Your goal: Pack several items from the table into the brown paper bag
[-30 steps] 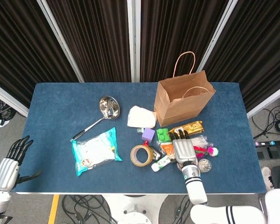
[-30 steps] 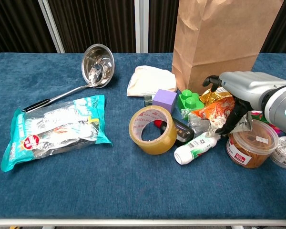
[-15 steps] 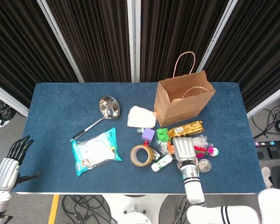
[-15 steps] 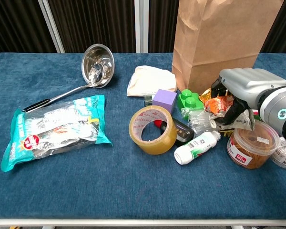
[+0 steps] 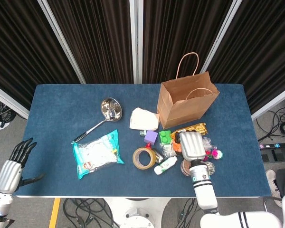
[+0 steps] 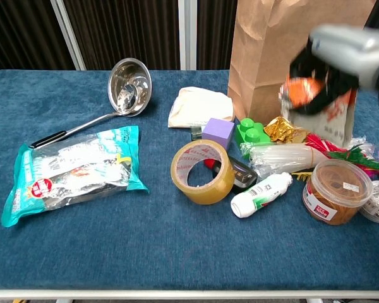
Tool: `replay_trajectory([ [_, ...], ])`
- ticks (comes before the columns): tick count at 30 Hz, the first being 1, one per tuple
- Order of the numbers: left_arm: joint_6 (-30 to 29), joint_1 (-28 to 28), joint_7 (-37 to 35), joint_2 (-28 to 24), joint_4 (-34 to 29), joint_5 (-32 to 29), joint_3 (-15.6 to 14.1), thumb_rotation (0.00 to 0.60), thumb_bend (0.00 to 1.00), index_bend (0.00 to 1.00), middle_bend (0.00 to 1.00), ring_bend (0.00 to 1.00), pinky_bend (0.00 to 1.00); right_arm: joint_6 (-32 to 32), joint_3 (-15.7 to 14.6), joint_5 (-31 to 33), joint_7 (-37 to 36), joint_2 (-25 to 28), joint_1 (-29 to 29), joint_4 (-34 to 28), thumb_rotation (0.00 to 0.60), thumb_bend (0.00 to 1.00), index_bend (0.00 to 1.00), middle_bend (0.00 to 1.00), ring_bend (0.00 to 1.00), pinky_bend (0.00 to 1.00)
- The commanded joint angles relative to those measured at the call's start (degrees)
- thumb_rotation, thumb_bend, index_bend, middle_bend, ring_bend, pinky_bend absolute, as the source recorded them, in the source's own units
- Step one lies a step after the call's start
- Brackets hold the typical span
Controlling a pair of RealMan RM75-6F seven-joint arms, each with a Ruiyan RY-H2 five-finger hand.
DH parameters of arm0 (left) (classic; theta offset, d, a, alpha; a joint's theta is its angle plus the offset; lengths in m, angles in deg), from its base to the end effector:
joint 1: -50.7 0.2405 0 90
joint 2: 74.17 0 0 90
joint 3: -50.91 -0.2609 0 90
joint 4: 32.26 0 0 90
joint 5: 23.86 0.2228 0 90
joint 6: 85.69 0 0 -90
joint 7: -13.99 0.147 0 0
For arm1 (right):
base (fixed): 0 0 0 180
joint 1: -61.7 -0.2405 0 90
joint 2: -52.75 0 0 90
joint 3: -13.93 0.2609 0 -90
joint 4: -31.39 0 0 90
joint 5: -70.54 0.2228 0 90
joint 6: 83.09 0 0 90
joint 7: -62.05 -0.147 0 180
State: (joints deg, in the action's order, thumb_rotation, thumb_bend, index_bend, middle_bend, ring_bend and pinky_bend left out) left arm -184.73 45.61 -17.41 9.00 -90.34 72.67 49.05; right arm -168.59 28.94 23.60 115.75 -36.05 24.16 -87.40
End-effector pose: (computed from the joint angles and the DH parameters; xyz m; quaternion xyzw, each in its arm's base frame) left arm -0.3580 0.1708 0.1009 -0.5814 -0.3895 -0.5424 0.4648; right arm -0.0875 -0.2804 0.0283 0.6505 -0.4101 0.3654 0.5246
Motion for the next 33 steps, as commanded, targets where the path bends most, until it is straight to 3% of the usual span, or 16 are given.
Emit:
replay_trajectory([
  [1, -0.02, -0.15, 0.68, -0.34, -0.72, 0.23, -0.04, 0.6, 0.06, 0.09, 0.11, 0.0, 0.09, -2.79, 8.01, -3.16, 3.24, 5.15, -3.34, -9.44, 0.6, 0.35, 0.74, 0.63, 0.52, 0.46],
  [4, 0.16, -0.38, 1.24, -0.6, -1.86, 0.48, -0.11, 0.6, 0.06, 0.09, 0.11, 0.0, 0.09, -1.82, 15.07, -2.65, 1.71, 6.89, -6.48, -10.17, 0.6, 0.35, 0.74, 0.62, 0.52, 0.46],
  [7, 0.0, -0.73, 2.06, -0.85, -3.02, 1.03, -0.11, 0.6, 0.06, 0.09, 0.11, 0.0, 0.09, 0.26, 21.47, -0.44, -0.47, 8.32, -9.94, -5.14, 0.6, 0.33, 0.74, 0.62, 0.52, 0.46],
  [10, 0.81, -1.23, 2.52, -1.04, -3.67, 1.02, -0.07, 0.6, 0.06, 0.09, 0.11, 0.0, 0.09, 3.2, 25.68, 1.13, -4.26, 9.0, -12.99, 2.66, 0.6, 0.33, 0.74, 0.62, 0.52, 0.46],
  [13, 1.89, -1.85, 1.6, -1.14, -4.65, 0.45, 0.3, 0.6, 0.06, 0.09, 0.11, 0.0, 0.09, 6.42, 27.37, 1.06, -8.77, 8.87, -15.57, 11.93, 0.6, 0.32, 0.74, 0.62, 0.52, 0.46],
  [17, 1.85, -2.52, 1.66, -0.55, -4.73, -0.07, 1.4, 0.6, 0.06, 0.09, 0.11, 0.0, 0.09, 11.36, 26.88, 0.5, -16.18, 7.48, -17.88, 24.79, 0.6, 0.32, 0.74, 0.62, 0.52, 0.46],
  [25, 4.29, -3.5, 1.78, 0.25, -3.45, -1.05, 1.6, 0.6, 0.06, 0.09, 0.11, 0.0, 0.1, 18.87, 22.42, -3.58, -31.29, 0.49, -21.85, 49.63, 0.6, 0.32, 0.74, 0.62, 0.52, 0.46],
  [33, 6.39, -3.98, 2.18, 1.03, -1.91, -2.02, 1.49, 0.6, 0.06, 0.09, 0.11, 0.0, 0.09, 24.12, 18.55, -4.59, -38.15, -4.97, -23.63, 62.2, 0.6, 0.32, 0.74, 0.62, 0.52, 0.46],
])
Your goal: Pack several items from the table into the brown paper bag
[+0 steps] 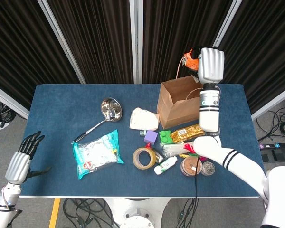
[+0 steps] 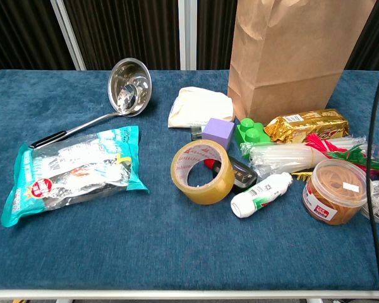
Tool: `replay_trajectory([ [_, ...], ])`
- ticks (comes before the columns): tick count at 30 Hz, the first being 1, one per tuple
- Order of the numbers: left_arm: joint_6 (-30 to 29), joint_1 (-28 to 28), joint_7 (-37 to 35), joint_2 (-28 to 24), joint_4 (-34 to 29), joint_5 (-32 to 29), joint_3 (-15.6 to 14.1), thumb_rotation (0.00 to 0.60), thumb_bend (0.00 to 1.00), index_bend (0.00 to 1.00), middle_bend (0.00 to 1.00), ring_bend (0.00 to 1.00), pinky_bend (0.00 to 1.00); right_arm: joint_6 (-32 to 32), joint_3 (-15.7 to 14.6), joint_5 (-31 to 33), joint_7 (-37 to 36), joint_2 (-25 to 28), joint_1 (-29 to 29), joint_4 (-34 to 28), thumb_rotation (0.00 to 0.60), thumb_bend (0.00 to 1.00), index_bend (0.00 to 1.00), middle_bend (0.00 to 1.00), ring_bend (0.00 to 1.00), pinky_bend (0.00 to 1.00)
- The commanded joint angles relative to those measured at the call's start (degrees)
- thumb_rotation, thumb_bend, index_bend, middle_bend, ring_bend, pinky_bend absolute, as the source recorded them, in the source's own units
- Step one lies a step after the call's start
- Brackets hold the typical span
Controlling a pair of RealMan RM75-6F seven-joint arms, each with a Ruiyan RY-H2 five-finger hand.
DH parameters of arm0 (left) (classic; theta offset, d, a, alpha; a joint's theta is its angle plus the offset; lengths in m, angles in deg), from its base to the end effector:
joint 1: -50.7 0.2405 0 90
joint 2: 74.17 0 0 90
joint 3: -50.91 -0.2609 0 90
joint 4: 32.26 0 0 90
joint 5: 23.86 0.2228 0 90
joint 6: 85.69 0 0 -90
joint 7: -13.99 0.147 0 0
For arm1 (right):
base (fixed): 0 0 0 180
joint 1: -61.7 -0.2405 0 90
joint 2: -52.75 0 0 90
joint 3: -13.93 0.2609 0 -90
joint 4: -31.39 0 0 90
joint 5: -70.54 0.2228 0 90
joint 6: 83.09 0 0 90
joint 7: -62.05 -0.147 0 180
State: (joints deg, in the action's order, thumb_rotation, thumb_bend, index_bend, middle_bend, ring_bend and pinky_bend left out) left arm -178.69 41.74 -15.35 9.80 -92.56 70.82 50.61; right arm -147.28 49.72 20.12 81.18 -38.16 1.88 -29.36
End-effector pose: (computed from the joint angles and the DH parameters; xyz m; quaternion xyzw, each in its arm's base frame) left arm -0.3482 0.2020 0.0855 -0.5847 -0.4041 -0.5319 0.4603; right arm -0.0605 -0.5118 0.1231 0.4944 -0.3143 0.5540 0.5916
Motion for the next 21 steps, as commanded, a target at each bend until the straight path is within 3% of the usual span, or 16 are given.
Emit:
replay_trajectory([
  [1, 0.52, -0.14, 0.2, 0.34, 0.43, -0.19, -0.13, 0.6, 0.06, 0.09, 0.11, 0.0, 0.09, 3.03, -2.49, -1.25, -4.08, -3.15, -1.36, 4.72, 0.6, 0.32, 0.75, 0.62, 0.52, 0.46],
  [7, 1.32, -0.48, 0.42, 0.78, 0.84, -0.15, -0.44, 0.6, 0.06, 0.09, 0.11, 0.0, 0.09, 6.36, -3.46, -0.27, -6.43, -2.8, -0.37, 5.0, 0.6, 0.2, 0.7, 0.58, 0.5, 0.42],
  [11, 0.94, -0.35, 0.36, 0.83, 0.91, 0.03, -0.62, 0.6, 0.06, 0.09, 0.11, 0.0, 0.09, 7.61, -4.25, -0.51, -6.81, -0.94, 0.57, 2.78, 0.6, 0.02, 0.58, 0.49, 0.4, 0.31],
  [21, 0.23, -0.3, 0.16, 0.62, 0.48, 0.57, -0.96, 0.6, 0.06, 0.09, 0.11, 0.0, 0.09, 6.33, -5.2, -0.58, -5.25, 3.72, 2.8, -5.69, 0.6, 0.0, 0.35, 0.38, 0.2, 0.11],
])
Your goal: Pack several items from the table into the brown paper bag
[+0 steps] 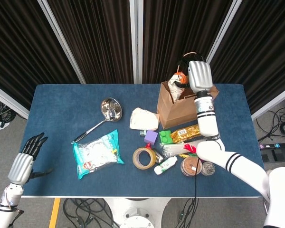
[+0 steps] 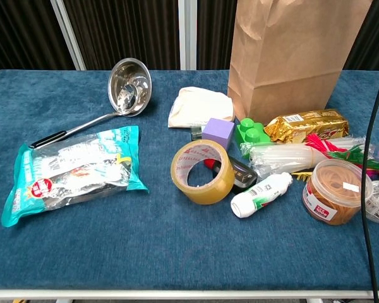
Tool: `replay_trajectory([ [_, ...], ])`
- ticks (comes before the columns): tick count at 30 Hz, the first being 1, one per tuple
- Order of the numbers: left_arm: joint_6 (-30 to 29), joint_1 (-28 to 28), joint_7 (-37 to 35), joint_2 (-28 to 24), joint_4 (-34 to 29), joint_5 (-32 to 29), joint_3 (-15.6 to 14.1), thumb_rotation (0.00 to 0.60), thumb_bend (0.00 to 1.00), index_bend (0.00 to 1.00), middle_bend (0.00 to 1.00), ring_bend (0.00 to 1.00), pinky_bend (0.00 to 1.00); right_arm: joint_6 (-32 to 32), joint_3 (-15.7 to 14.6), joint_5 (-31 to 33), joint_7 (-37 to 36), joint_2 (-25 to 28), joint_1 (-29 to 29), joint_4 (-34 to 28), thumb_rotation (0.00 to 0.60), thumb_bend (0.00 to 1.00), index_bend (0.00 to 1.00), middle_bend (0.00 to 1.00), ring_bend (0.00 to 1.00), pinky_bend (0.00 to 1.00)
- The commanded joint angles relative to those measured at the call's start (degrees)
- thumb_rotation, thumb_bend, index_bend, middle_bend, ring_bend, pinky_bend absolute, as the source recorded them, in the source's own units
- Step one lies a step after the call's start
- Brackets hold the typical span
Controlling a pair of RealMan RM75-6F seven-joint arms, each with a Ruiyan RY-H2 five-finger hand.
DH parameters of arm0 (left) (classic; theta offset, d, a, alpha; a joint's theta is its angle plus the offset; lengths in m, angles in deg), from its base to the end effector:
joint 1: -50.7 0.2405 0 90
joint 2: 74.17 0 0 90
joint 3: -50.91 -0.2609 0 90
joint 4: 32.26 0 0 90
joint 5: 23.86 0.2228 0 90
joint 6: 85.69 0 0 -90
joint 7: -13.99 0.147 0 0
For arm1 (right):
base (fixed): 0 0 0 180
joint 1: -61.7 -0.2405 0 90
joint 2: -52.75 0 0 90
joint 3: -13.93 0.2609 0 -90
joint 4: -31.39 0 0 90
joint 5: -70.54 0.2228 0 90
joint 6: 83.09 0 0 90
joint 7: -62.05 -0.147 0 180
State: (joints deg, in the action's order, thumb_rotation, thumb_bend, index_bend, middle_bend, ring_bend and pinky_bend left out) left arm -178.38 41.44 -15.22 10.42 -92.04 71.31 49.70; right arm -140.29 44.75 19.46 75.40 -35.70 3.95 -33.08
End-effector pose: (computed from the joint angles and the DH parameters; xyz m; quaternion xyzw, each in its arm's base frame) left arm -0.3473 0.2006 0.0789 -0.5931 -0.4072 -0.5273 0.4521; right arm -0.0747 -0.5031 0.0967 0.5556 -0.3555 0.5306 0.5324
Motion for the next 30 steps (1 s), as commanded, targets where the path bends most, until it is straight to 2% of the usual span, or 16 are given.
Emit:
replay_trajectory([
  [1, -0.18, -0.01, 0.06, -0.01, -0.11, 0.14, -0.06, 0.6, 0.06, 0.09, 0.11, 0.0, 0.09, -1.02, -0.15, 0.31, 0.75, 1.7, 0.94, -2.88, 0.6, 0.0, 0.34, 0.37, 0.2, 0.1],
  [6, -0.76, 0.17, 0.1, -0.28, -0.51, 0.28, -0.12, 0.6, 0.06, 0.09, 0.11, 0.0, 0.09, -2.6, 0.62, 1.23, 1.41, 3.47, 1.54, -6.63, 0.6, 0.0, 0.34, 0.37, 0.2, 0.1],
  [12, -1.45, 0.15, 0.5, -0.76, -1.47, 0.44, 0.09, 0.6, 0.06, 0.09, 0.11, 0.0, 0.09, -5.41, 2.86, 1.25, 1.16, 6.57, 1.98, -14.24, 0.6, 0.0, 0.34, 0.37, 0.2, 0.1],
  [17, -1.82, 0.42, 1.02, -1.15, -2.24, 0.5, -0.03, 0.6, 0.06, 0.09, 0.11, 0.0, 0.09, -9.78, 5.55, -2.13, -0.17, 10.09, 2.55, -26.07, 0.6, 0.0, 0.34, 0.37, 0.2, 0.1],
  [20, -1.96, 0.49, 1.37, -1.41, -2.64, 0.54, -0.04, 0.6, 0.06, 0.09, 0.11, 0.0, 0.09, -12.6, 6.12, -5.47, -0.21, 12.25, 3.41, -34.19, 0.6, 0.0, 0.33, 0.36, 0.2, 0.1],
  [23, -1.97, 0.45, 1.72, -1.56, -3.02, 0.65, -0.06, 0.6, 0.06, 0.09, 0.11, 0.0, 0.09, -14.24, 5.07, -8.34, 0.51, 14.81, 5.21, -41.44, 0.6, 0.0, 0.33, 0.36, 0.21, 0.1],
  [26, -1.82, 0.24, 2.19, -1.74, -3.58, 0.88, -0.1, 0.6, 0.06, 0.09, 0.11, 0.0, 0.09, -13.52, 2.76, -8.14, 2.43, 18.06, 7.41, -47.45, 0.6, 0.0, 0.33, 0.37, 0.21, 0.1],
  [30, -1.99, 0.51, 2.76, -1.68, -4.08, 1.1, -0.43, 0.6, 0.06, 0.09, 0.11, 0.0, 0.09, -10.25, -3.51, -6.18, 7.9, 24.41, 11.19, -53.72, 0.6, 0.0, 0.33, 0.37, 0.21, 0.1],
])
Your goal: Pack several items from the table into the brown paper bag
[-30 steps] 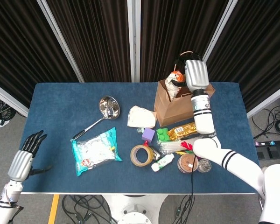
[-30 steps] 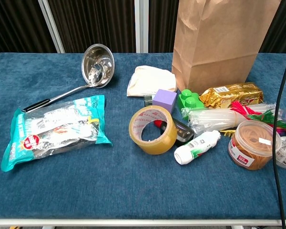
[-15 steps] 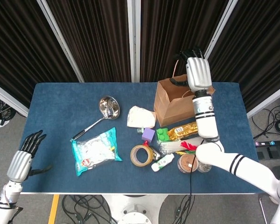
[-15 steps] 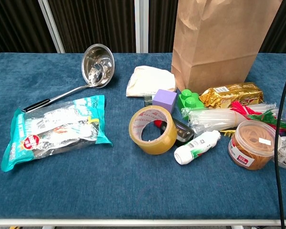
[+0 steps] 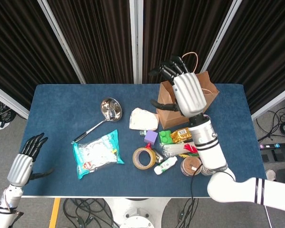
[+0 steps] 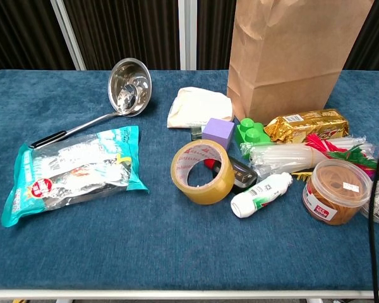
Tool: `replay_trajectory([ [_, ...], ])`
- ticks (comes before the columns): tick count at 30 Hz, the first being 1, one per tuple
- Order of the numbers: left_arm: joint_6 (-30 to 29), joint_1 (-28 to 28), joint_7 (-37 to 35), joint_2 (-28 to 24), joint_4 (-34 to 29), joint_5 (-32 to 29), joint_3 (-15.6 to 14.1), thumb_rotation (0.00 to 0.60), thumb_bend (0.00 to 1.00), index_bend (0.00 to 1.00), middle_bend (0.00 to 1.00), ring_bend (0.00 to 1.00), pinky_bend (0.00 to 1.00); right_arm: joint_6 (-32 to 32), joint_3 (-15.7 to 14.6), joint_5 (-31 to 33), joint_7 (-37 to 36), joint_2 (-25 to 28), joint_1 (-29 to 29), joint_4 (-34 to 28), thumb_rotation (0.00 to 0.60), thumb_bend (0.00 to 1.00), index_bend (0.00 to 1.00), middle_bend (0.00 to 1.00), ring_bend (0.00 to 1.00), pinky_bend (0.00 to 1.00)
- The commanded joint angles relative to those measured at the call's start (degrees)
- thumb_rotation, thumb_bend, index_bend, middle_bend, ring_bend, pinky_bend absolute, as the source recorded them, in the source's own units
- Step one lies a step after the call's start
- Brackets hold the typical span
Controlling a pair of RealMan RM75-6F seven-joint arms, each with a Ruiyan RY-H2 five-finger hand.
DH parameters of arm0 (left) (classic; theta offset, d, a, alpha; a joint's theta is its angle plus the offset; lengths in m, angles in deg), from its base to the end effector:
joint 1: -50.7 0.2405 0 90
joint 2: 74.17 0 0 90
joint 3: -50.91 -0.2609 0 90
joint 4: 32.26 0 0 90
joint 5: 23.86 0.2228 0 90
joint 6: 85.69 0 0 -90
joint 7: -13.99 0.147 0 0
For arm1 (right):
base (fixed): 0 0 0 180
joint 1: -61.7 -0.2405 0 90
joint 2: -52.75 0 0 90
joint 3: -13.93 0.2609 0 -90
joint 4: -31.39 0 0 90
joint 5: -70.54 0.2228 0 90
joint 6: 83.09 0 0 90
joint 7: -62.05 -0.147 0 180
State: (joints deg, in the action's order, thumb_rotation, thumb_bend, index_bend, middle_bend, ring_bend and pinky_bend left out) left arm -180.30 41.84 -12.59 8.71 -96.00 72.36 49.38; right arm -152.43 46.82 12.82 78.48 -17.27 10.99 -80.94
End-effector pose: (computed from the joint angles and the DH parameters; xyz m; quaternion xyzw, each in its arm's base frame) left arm -0.3362 0.1945 0.0841 -0.5943 -0.3951 -0.5367 0.4502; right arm 0.0229 -0.3680 0.1540 0.5892 -0.3140 0.6486 0.3654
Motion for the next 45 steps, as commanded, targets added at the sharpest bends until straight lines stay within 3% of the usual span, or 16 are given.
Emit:
replay_trajectory([
  [1, -0.1, 0.22, 0.26, 0.08, -0.17, 0.12, -0.24, 0.6, 0.06, 0.09, 0.11, 0.0, 0.09, 2.99, -8.22, 0.91, 6.96, 8.48, 5.64, -7.49, 0.6, 0.0, 0.33, 0.37, 0.22, 0.1],
  [9, 0.23, 0.41, 1.68, 0.41, -0.53, 0.57, -0.85, 0.6, 0.06, 0.09, 0.11, 0.0, 0.09, 11.46, -22.75, -1.18, 12.36, 18.94, 12.21, -10.1, 0.6, 0.0, 0.33, 0.36, 0.22, 0.11],
  [13, 0.33, 0.47, 2.53, 0.89, -0.77, 0.8, -1.06, 0.6, 0.06, 0.09, 0.11, 0.0, 0.09, 13.72, -26.95, -5.98, 11.14, 18.75, 14.21, -8.36, 0.6, 0.0, 0.33, 0.35, 0.22, 0.1],
  [19, -0.14, 1.17, 2.86, 1.98, -0.31, 0.29, -0.98, 0.6, 0.06, 0.09, 0.11, 0.0, 0.09, 14.83, -31.39, -12.91, 12.15, 14.35, 15.74, -4.97, 0.6, 0.0, 0.33, 0.35, 0.22, 0.07],
  [27, -1.02, 2.31, 1.36, 2.37, 1.77, -0.64, -0.75, 0.6, 0.06, 0.09, 0.11, 0.0, 0.09, 16.4, -35.34, -15.23, 20.43, 7.81, 15.62, -1.32, 0.6, 0.0, 0.33, 0.34, 0.18, 0.0],
  [38, -1.44, 2.75, -0.45, 2.86, 3.61, -1.19, -0.27, 0.6, 0.06, 0.09, 0.11, 0.0, 0.09, 17.33, -36.71, -10.4, 26.6, 3.66, 14.51, 0.2, 0.6, 0.0, 0.27, 0.25, 0.07, 0.0],
  [45, -1.37, 2.92, -1.12, 3.32, 4.54, -1.06, -0.47, 0.6, 0.06, 0.09, 0.11, 0.0, 0.09, 16.18, -37.63, -8.97, 27.76, 2.66, 14.83, 1.26, 0.6, 0.0, 0.26, 0.23, 0.05, 0.0],
])
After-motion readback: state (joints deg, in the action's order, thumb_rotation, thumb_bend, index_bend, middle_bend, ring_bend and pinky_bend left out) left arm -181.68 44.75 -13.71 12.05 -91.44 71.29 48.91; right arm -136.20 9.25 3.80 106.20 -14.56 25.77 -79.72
